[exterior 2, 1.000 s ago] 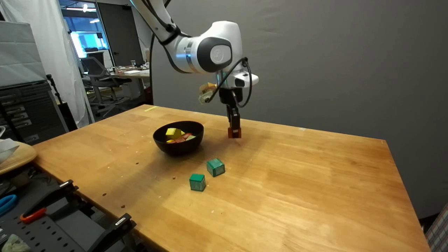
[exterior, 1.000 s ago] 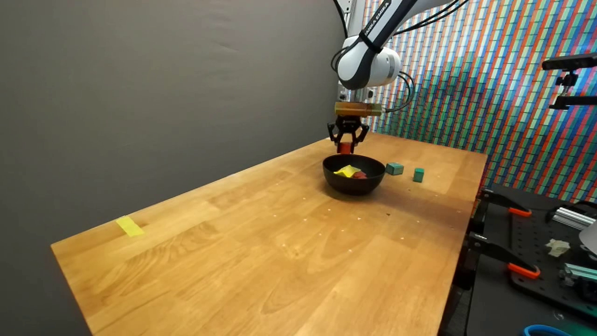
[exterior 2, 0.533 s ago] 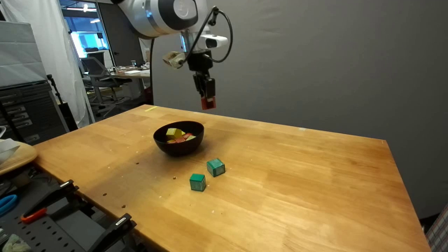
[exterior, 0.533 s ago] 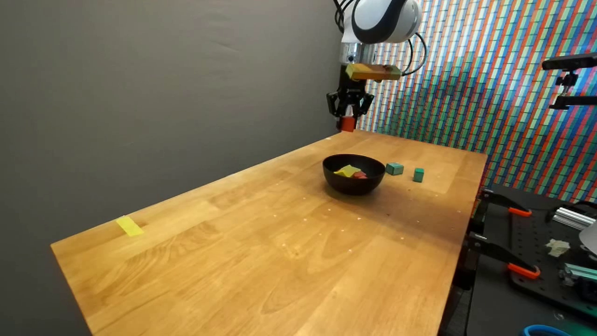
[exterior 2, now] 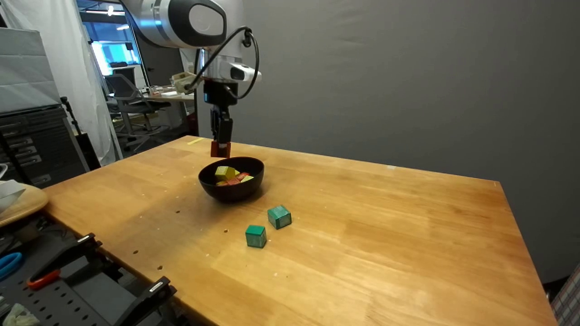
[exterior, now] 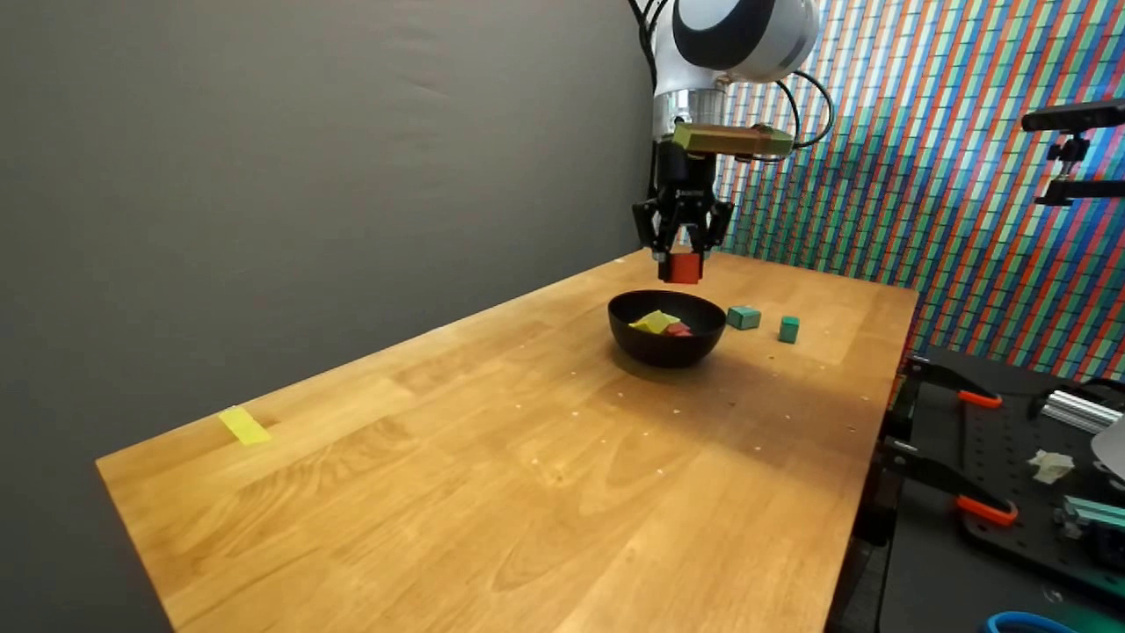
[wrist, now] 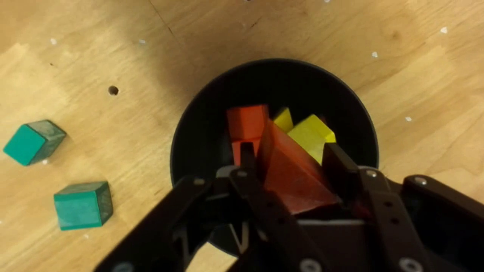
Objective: Put all the blocks in the bowl
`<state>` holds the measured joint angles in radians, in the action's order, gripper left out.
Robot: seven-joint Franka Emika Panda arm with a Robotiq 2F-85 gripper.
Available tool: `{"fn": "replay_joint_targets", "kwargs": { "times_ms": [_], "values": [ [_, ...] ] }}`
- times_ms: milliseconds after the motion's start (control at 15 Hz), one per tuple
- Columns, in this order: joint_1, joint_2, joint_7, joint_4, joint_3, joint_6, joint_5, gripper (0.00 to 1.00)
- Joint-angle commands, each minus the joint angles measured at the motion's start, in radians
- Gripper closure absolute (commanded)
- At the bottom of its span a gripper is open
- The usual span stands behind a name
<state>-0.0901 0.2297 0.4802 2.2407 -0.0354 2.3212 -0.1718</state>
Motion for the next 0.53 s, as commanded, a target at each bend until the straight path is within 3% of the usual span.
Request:
{"fn": "replay_joint_targets", "kwargs": {
  "times_ms": [0, 200, 467],
  "values": [
    [0.010, 0.027, 0.034, 0.017, 0.006, 0.032, -0.015, 0.19],
    [0.006, -0.009, 0.063, 0.050, -0.006, 0.067, -0.001, 0.01],
    [0.026, -0.131, 0.129, 0.157, -0.072, 0.163, 0.090, 0.00]
  ]
}}
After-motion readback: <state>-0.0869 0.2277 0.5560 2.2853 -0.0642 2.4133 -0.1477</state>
